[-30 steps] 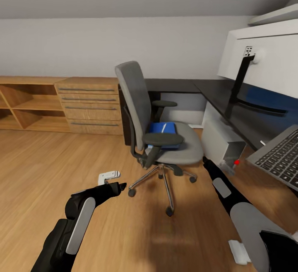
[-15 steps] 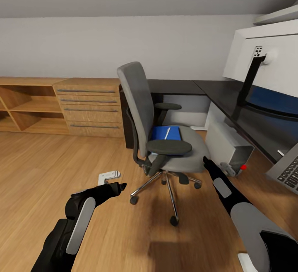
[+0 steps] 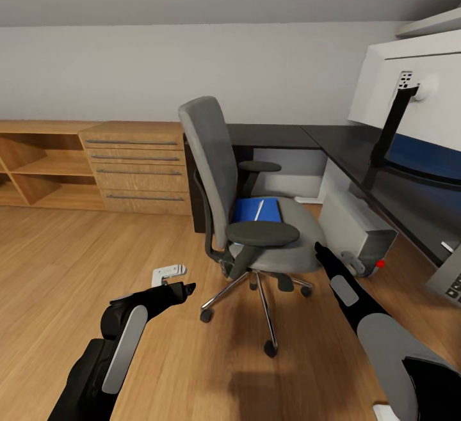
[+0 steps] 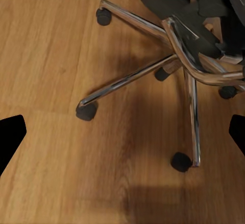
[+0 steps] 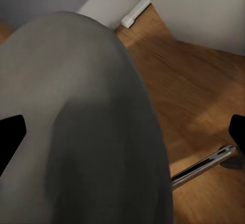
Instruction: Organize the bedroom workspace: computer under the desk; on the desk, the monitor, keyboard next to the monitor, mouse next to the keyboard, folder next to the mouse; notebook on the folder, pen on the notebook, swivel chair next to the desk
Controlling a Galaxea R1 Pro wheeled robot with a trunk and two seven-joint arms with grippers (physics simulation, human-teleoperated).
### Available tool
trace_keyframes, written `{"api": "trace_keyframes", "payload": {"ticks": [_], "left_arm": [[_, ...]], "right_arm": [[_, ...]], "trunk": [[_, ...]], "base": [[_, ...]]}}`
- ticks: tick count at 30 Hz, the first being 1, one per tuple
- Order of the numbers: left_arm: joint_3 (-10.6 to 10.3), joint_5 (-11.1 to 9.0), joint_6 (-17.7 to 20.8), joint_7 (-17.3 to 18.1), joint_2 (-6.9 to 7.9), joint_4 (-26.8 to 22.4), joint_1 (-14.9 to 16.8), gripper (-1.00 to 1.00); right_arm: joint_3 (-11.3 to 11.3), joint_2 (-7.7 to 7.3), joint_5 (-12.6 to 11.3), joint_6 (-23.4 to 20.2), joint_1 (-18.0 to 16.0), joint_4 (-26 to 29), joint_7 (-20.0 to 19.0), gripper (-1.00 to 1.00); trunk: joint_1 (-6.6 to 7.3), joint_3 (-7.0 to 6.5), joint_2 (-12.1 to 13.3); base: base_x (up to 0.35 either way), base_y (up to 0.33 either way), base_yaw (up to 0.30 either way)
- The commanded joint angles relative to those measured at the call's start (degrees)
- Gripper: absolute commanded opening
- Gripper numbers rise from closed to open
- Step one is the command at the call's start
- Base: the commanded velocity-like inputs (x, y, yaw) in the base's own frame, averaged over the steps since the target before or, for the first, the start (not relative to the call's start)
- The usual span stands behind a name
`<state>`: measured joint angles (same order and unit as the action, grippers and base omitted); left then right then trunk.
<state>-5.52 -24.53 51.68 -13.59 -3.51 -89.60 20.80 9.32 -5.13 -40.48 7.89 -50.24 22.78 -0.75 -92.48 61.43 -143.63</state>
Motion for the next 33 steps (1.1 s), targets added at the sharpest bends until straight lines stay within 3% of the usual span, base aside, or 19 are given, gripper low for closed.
{"api": "trace_keyframes", "payload": {"ticks": [1, 23, 33], "left_arm": [[0.0, -0.6, 0.2, -0.6, -0.01, -0.1, 0.0, 1.00], [0.1, -0.6, 0.3, -0.5, 0.00, -0.1, 0.0, 1.00], [0.1, -0.6, 0.3, -0.6, 0.00, -0.1, 0.0, 1.00]], "right_arm": [[0.0, -0.01, -0.6, 0.2, 0.0, 0.0, -0.1, 1.00], [0.1, -0.40, -0.7, 0.2, 0.0, 0.0, 0.0, 1.00], [0.1, -0.40, -0.7, 0.3, 0.0, 0.1, 0.0, 1.00]], "trunk": [[0.01, 0.05, 0.0], [0.01, 0.05, 0.0], [0.01, 0.05, 0.0]], "base": [[0.015, 0.000, 0.000], [0.057, 0.000, 0.000], [0.178, 0.000, 0.000]]}}
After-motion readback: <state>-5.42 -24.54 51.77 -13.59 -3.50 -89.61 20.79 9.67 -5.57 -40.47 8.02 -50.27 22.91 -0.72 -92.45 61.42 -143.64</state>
